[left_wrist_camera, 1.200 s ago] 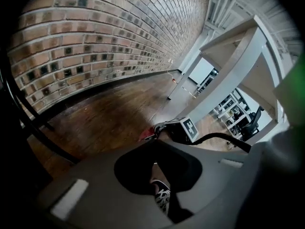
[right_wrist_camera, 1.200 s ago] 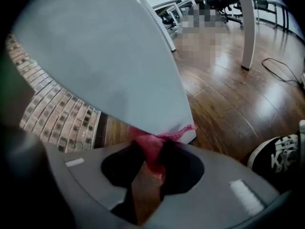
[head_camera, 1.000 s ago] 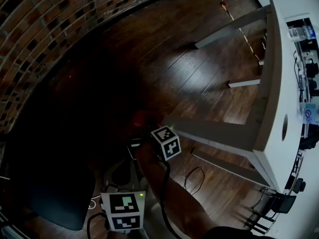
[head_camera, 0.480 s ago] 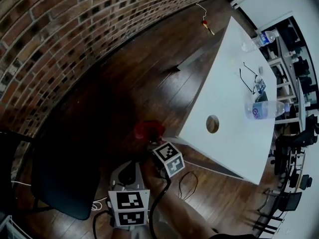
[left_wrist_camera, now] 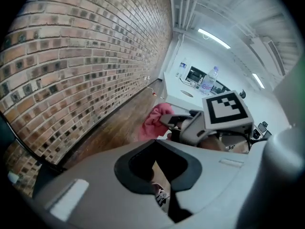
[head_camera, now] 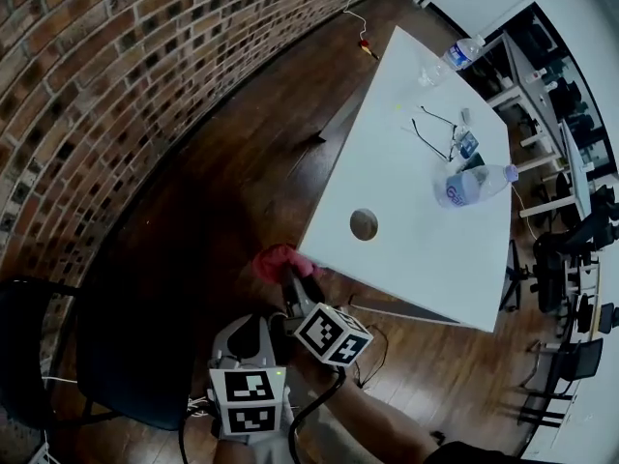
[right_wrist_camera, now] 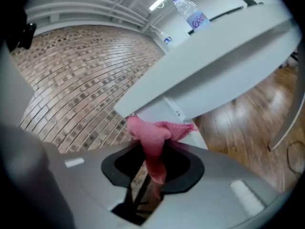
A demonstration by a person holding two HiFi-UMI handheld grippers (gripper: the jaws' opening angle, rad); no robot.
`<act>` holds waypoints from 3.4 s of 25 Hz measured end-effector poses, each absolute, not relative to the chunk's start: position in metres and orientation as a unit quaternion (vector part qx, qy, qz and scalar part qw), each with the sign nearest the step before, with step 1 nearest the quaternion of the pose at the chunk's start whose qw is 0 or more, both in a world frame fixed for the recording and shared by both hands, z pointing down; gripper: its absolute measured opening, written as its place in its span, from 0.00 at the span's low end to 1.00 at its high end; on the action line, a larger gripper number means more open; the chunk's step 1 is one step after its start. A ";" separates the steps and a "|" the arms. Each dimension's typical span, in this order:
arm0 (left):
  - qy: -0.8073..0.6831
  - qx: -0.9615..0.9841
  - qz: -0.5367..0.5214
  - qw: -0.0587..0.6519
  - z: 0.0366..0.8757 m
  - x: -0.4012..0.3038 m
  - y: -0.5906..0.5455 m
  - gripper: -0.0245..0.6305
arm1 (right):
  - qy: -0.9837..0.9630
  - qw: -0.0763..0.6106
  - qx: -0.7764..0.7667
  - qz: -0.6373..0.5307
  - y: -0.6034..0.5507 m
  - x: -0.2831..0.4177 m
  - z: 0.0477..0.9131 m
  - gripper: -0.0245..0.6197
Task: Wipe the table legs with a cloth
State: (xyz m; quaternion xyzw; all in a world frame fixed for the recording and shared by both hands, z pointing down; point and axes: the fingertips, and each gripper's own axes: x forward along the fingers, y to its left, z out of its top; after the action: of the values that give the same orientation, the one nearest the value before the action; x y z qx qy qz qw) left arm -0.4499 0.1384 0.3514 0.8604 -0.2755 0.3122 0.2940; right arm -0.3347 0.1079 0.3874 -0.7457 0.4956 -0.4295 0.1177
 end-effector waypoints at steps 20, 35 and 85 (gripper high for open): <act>-0.274 0.849 0.332 0.306 0.426 -0.354 0.195 0.04 | 0.723 -0.255 -0.629 -0.128 0.144 -0.293 0.455 0.20; -0.339 0.808 0.305 0.371 0.597 -0.384 0.225 0.04 | 0.764 -0.349 -0.525 -0.137 0.144 -0.292 0.682 0.21; -0.285 0.836 0.343 0.319 0.279 -0.452 0.254 0.04 | 0.684 -0.248 -0.624 -0.285 0.191 -0.330 0.344 0.20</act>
State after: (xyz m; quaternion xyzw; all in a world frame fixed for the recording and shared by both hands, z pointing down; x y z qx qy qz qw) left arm -0.4517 0.2538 0.2792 0.8360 -0.2854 0.3435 0.3190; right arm -0.3304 0.1908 0.3440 -0.6235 0.6841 -0.2855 -0.2484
